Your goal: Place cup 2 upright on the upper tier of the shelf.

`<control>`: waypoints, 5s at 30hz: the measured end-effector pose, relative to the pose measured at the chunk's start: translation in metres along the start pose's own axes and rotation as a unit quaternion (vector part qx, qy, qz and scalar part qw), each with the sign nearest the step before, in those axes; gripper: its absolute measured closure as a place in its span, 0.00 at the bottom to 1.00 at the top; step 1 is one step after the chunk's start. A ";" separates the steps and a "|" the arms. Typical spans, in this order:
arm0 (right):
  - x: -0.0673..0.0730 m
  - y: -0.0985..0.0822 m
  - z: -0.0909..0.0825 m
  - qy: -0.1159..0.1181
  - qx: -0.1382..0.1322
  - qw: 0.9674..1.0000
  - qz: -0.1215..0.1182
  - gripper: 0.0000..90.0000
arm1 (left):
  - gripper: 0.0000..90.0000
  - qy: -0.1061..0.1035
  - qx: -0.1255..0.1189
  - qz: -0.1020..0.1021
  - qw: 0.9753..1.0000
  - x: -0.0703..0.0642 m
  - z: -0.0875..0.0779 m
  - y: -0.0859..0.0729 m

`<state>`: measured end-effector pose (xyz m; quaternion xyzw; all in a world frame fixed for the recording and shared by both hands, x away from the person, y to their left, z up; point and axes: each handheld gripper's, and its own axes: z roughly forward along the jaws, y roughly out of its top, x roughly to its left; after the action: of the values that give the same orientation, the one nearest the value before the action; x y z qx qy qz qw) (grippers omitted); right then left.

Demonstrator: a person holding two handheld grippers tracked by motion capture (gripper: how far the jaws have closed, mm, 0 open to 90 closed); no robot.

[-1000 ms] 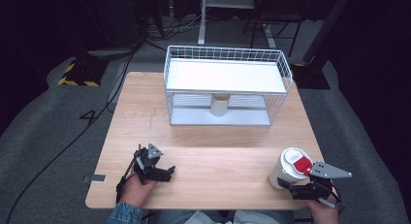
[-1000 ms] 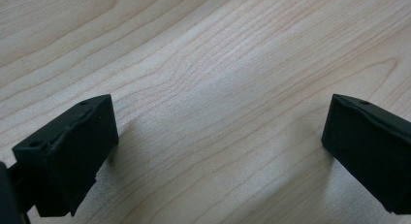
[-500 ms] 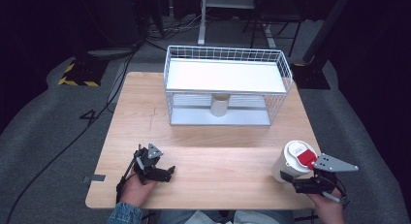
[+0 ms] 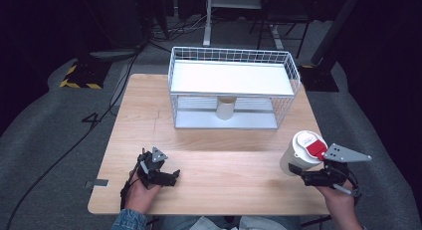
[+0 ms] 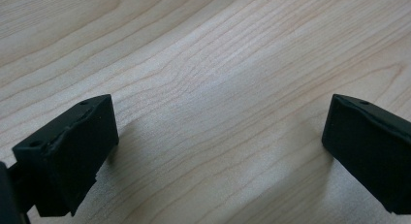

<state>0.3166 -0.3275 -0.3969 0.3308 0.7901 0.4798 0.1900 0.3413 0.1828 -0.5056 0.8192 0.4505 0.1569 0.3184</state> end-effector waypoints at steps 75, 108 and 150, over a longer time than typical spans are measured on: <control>-0.039 0.233 0.092 -0.013 -0.022 1.000 -0.012 0.15 | 0.00 0.012 -0.001 -0.015 1.000 0.003 0.001 0.001; -0.041 0.255 0.188 -0.030 -0.018 0.999 0.025 0.15 | 0.00 0.012 -0.002 -0.016 1.000 0.003 0.001 0.001; -0.046 0.249 0.210 -0.026 -0.005 0.999 0.032 0.16 | 0.00 0.012 -0.002 -0.016 1.000 0.003 0.001 0.001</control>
<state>0.5637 -0.1470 -0.2761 0.3676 0.7713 0.4809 0.1969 0.3442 0.1848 -0.5058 0.8095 0.4668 0.1626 0.3167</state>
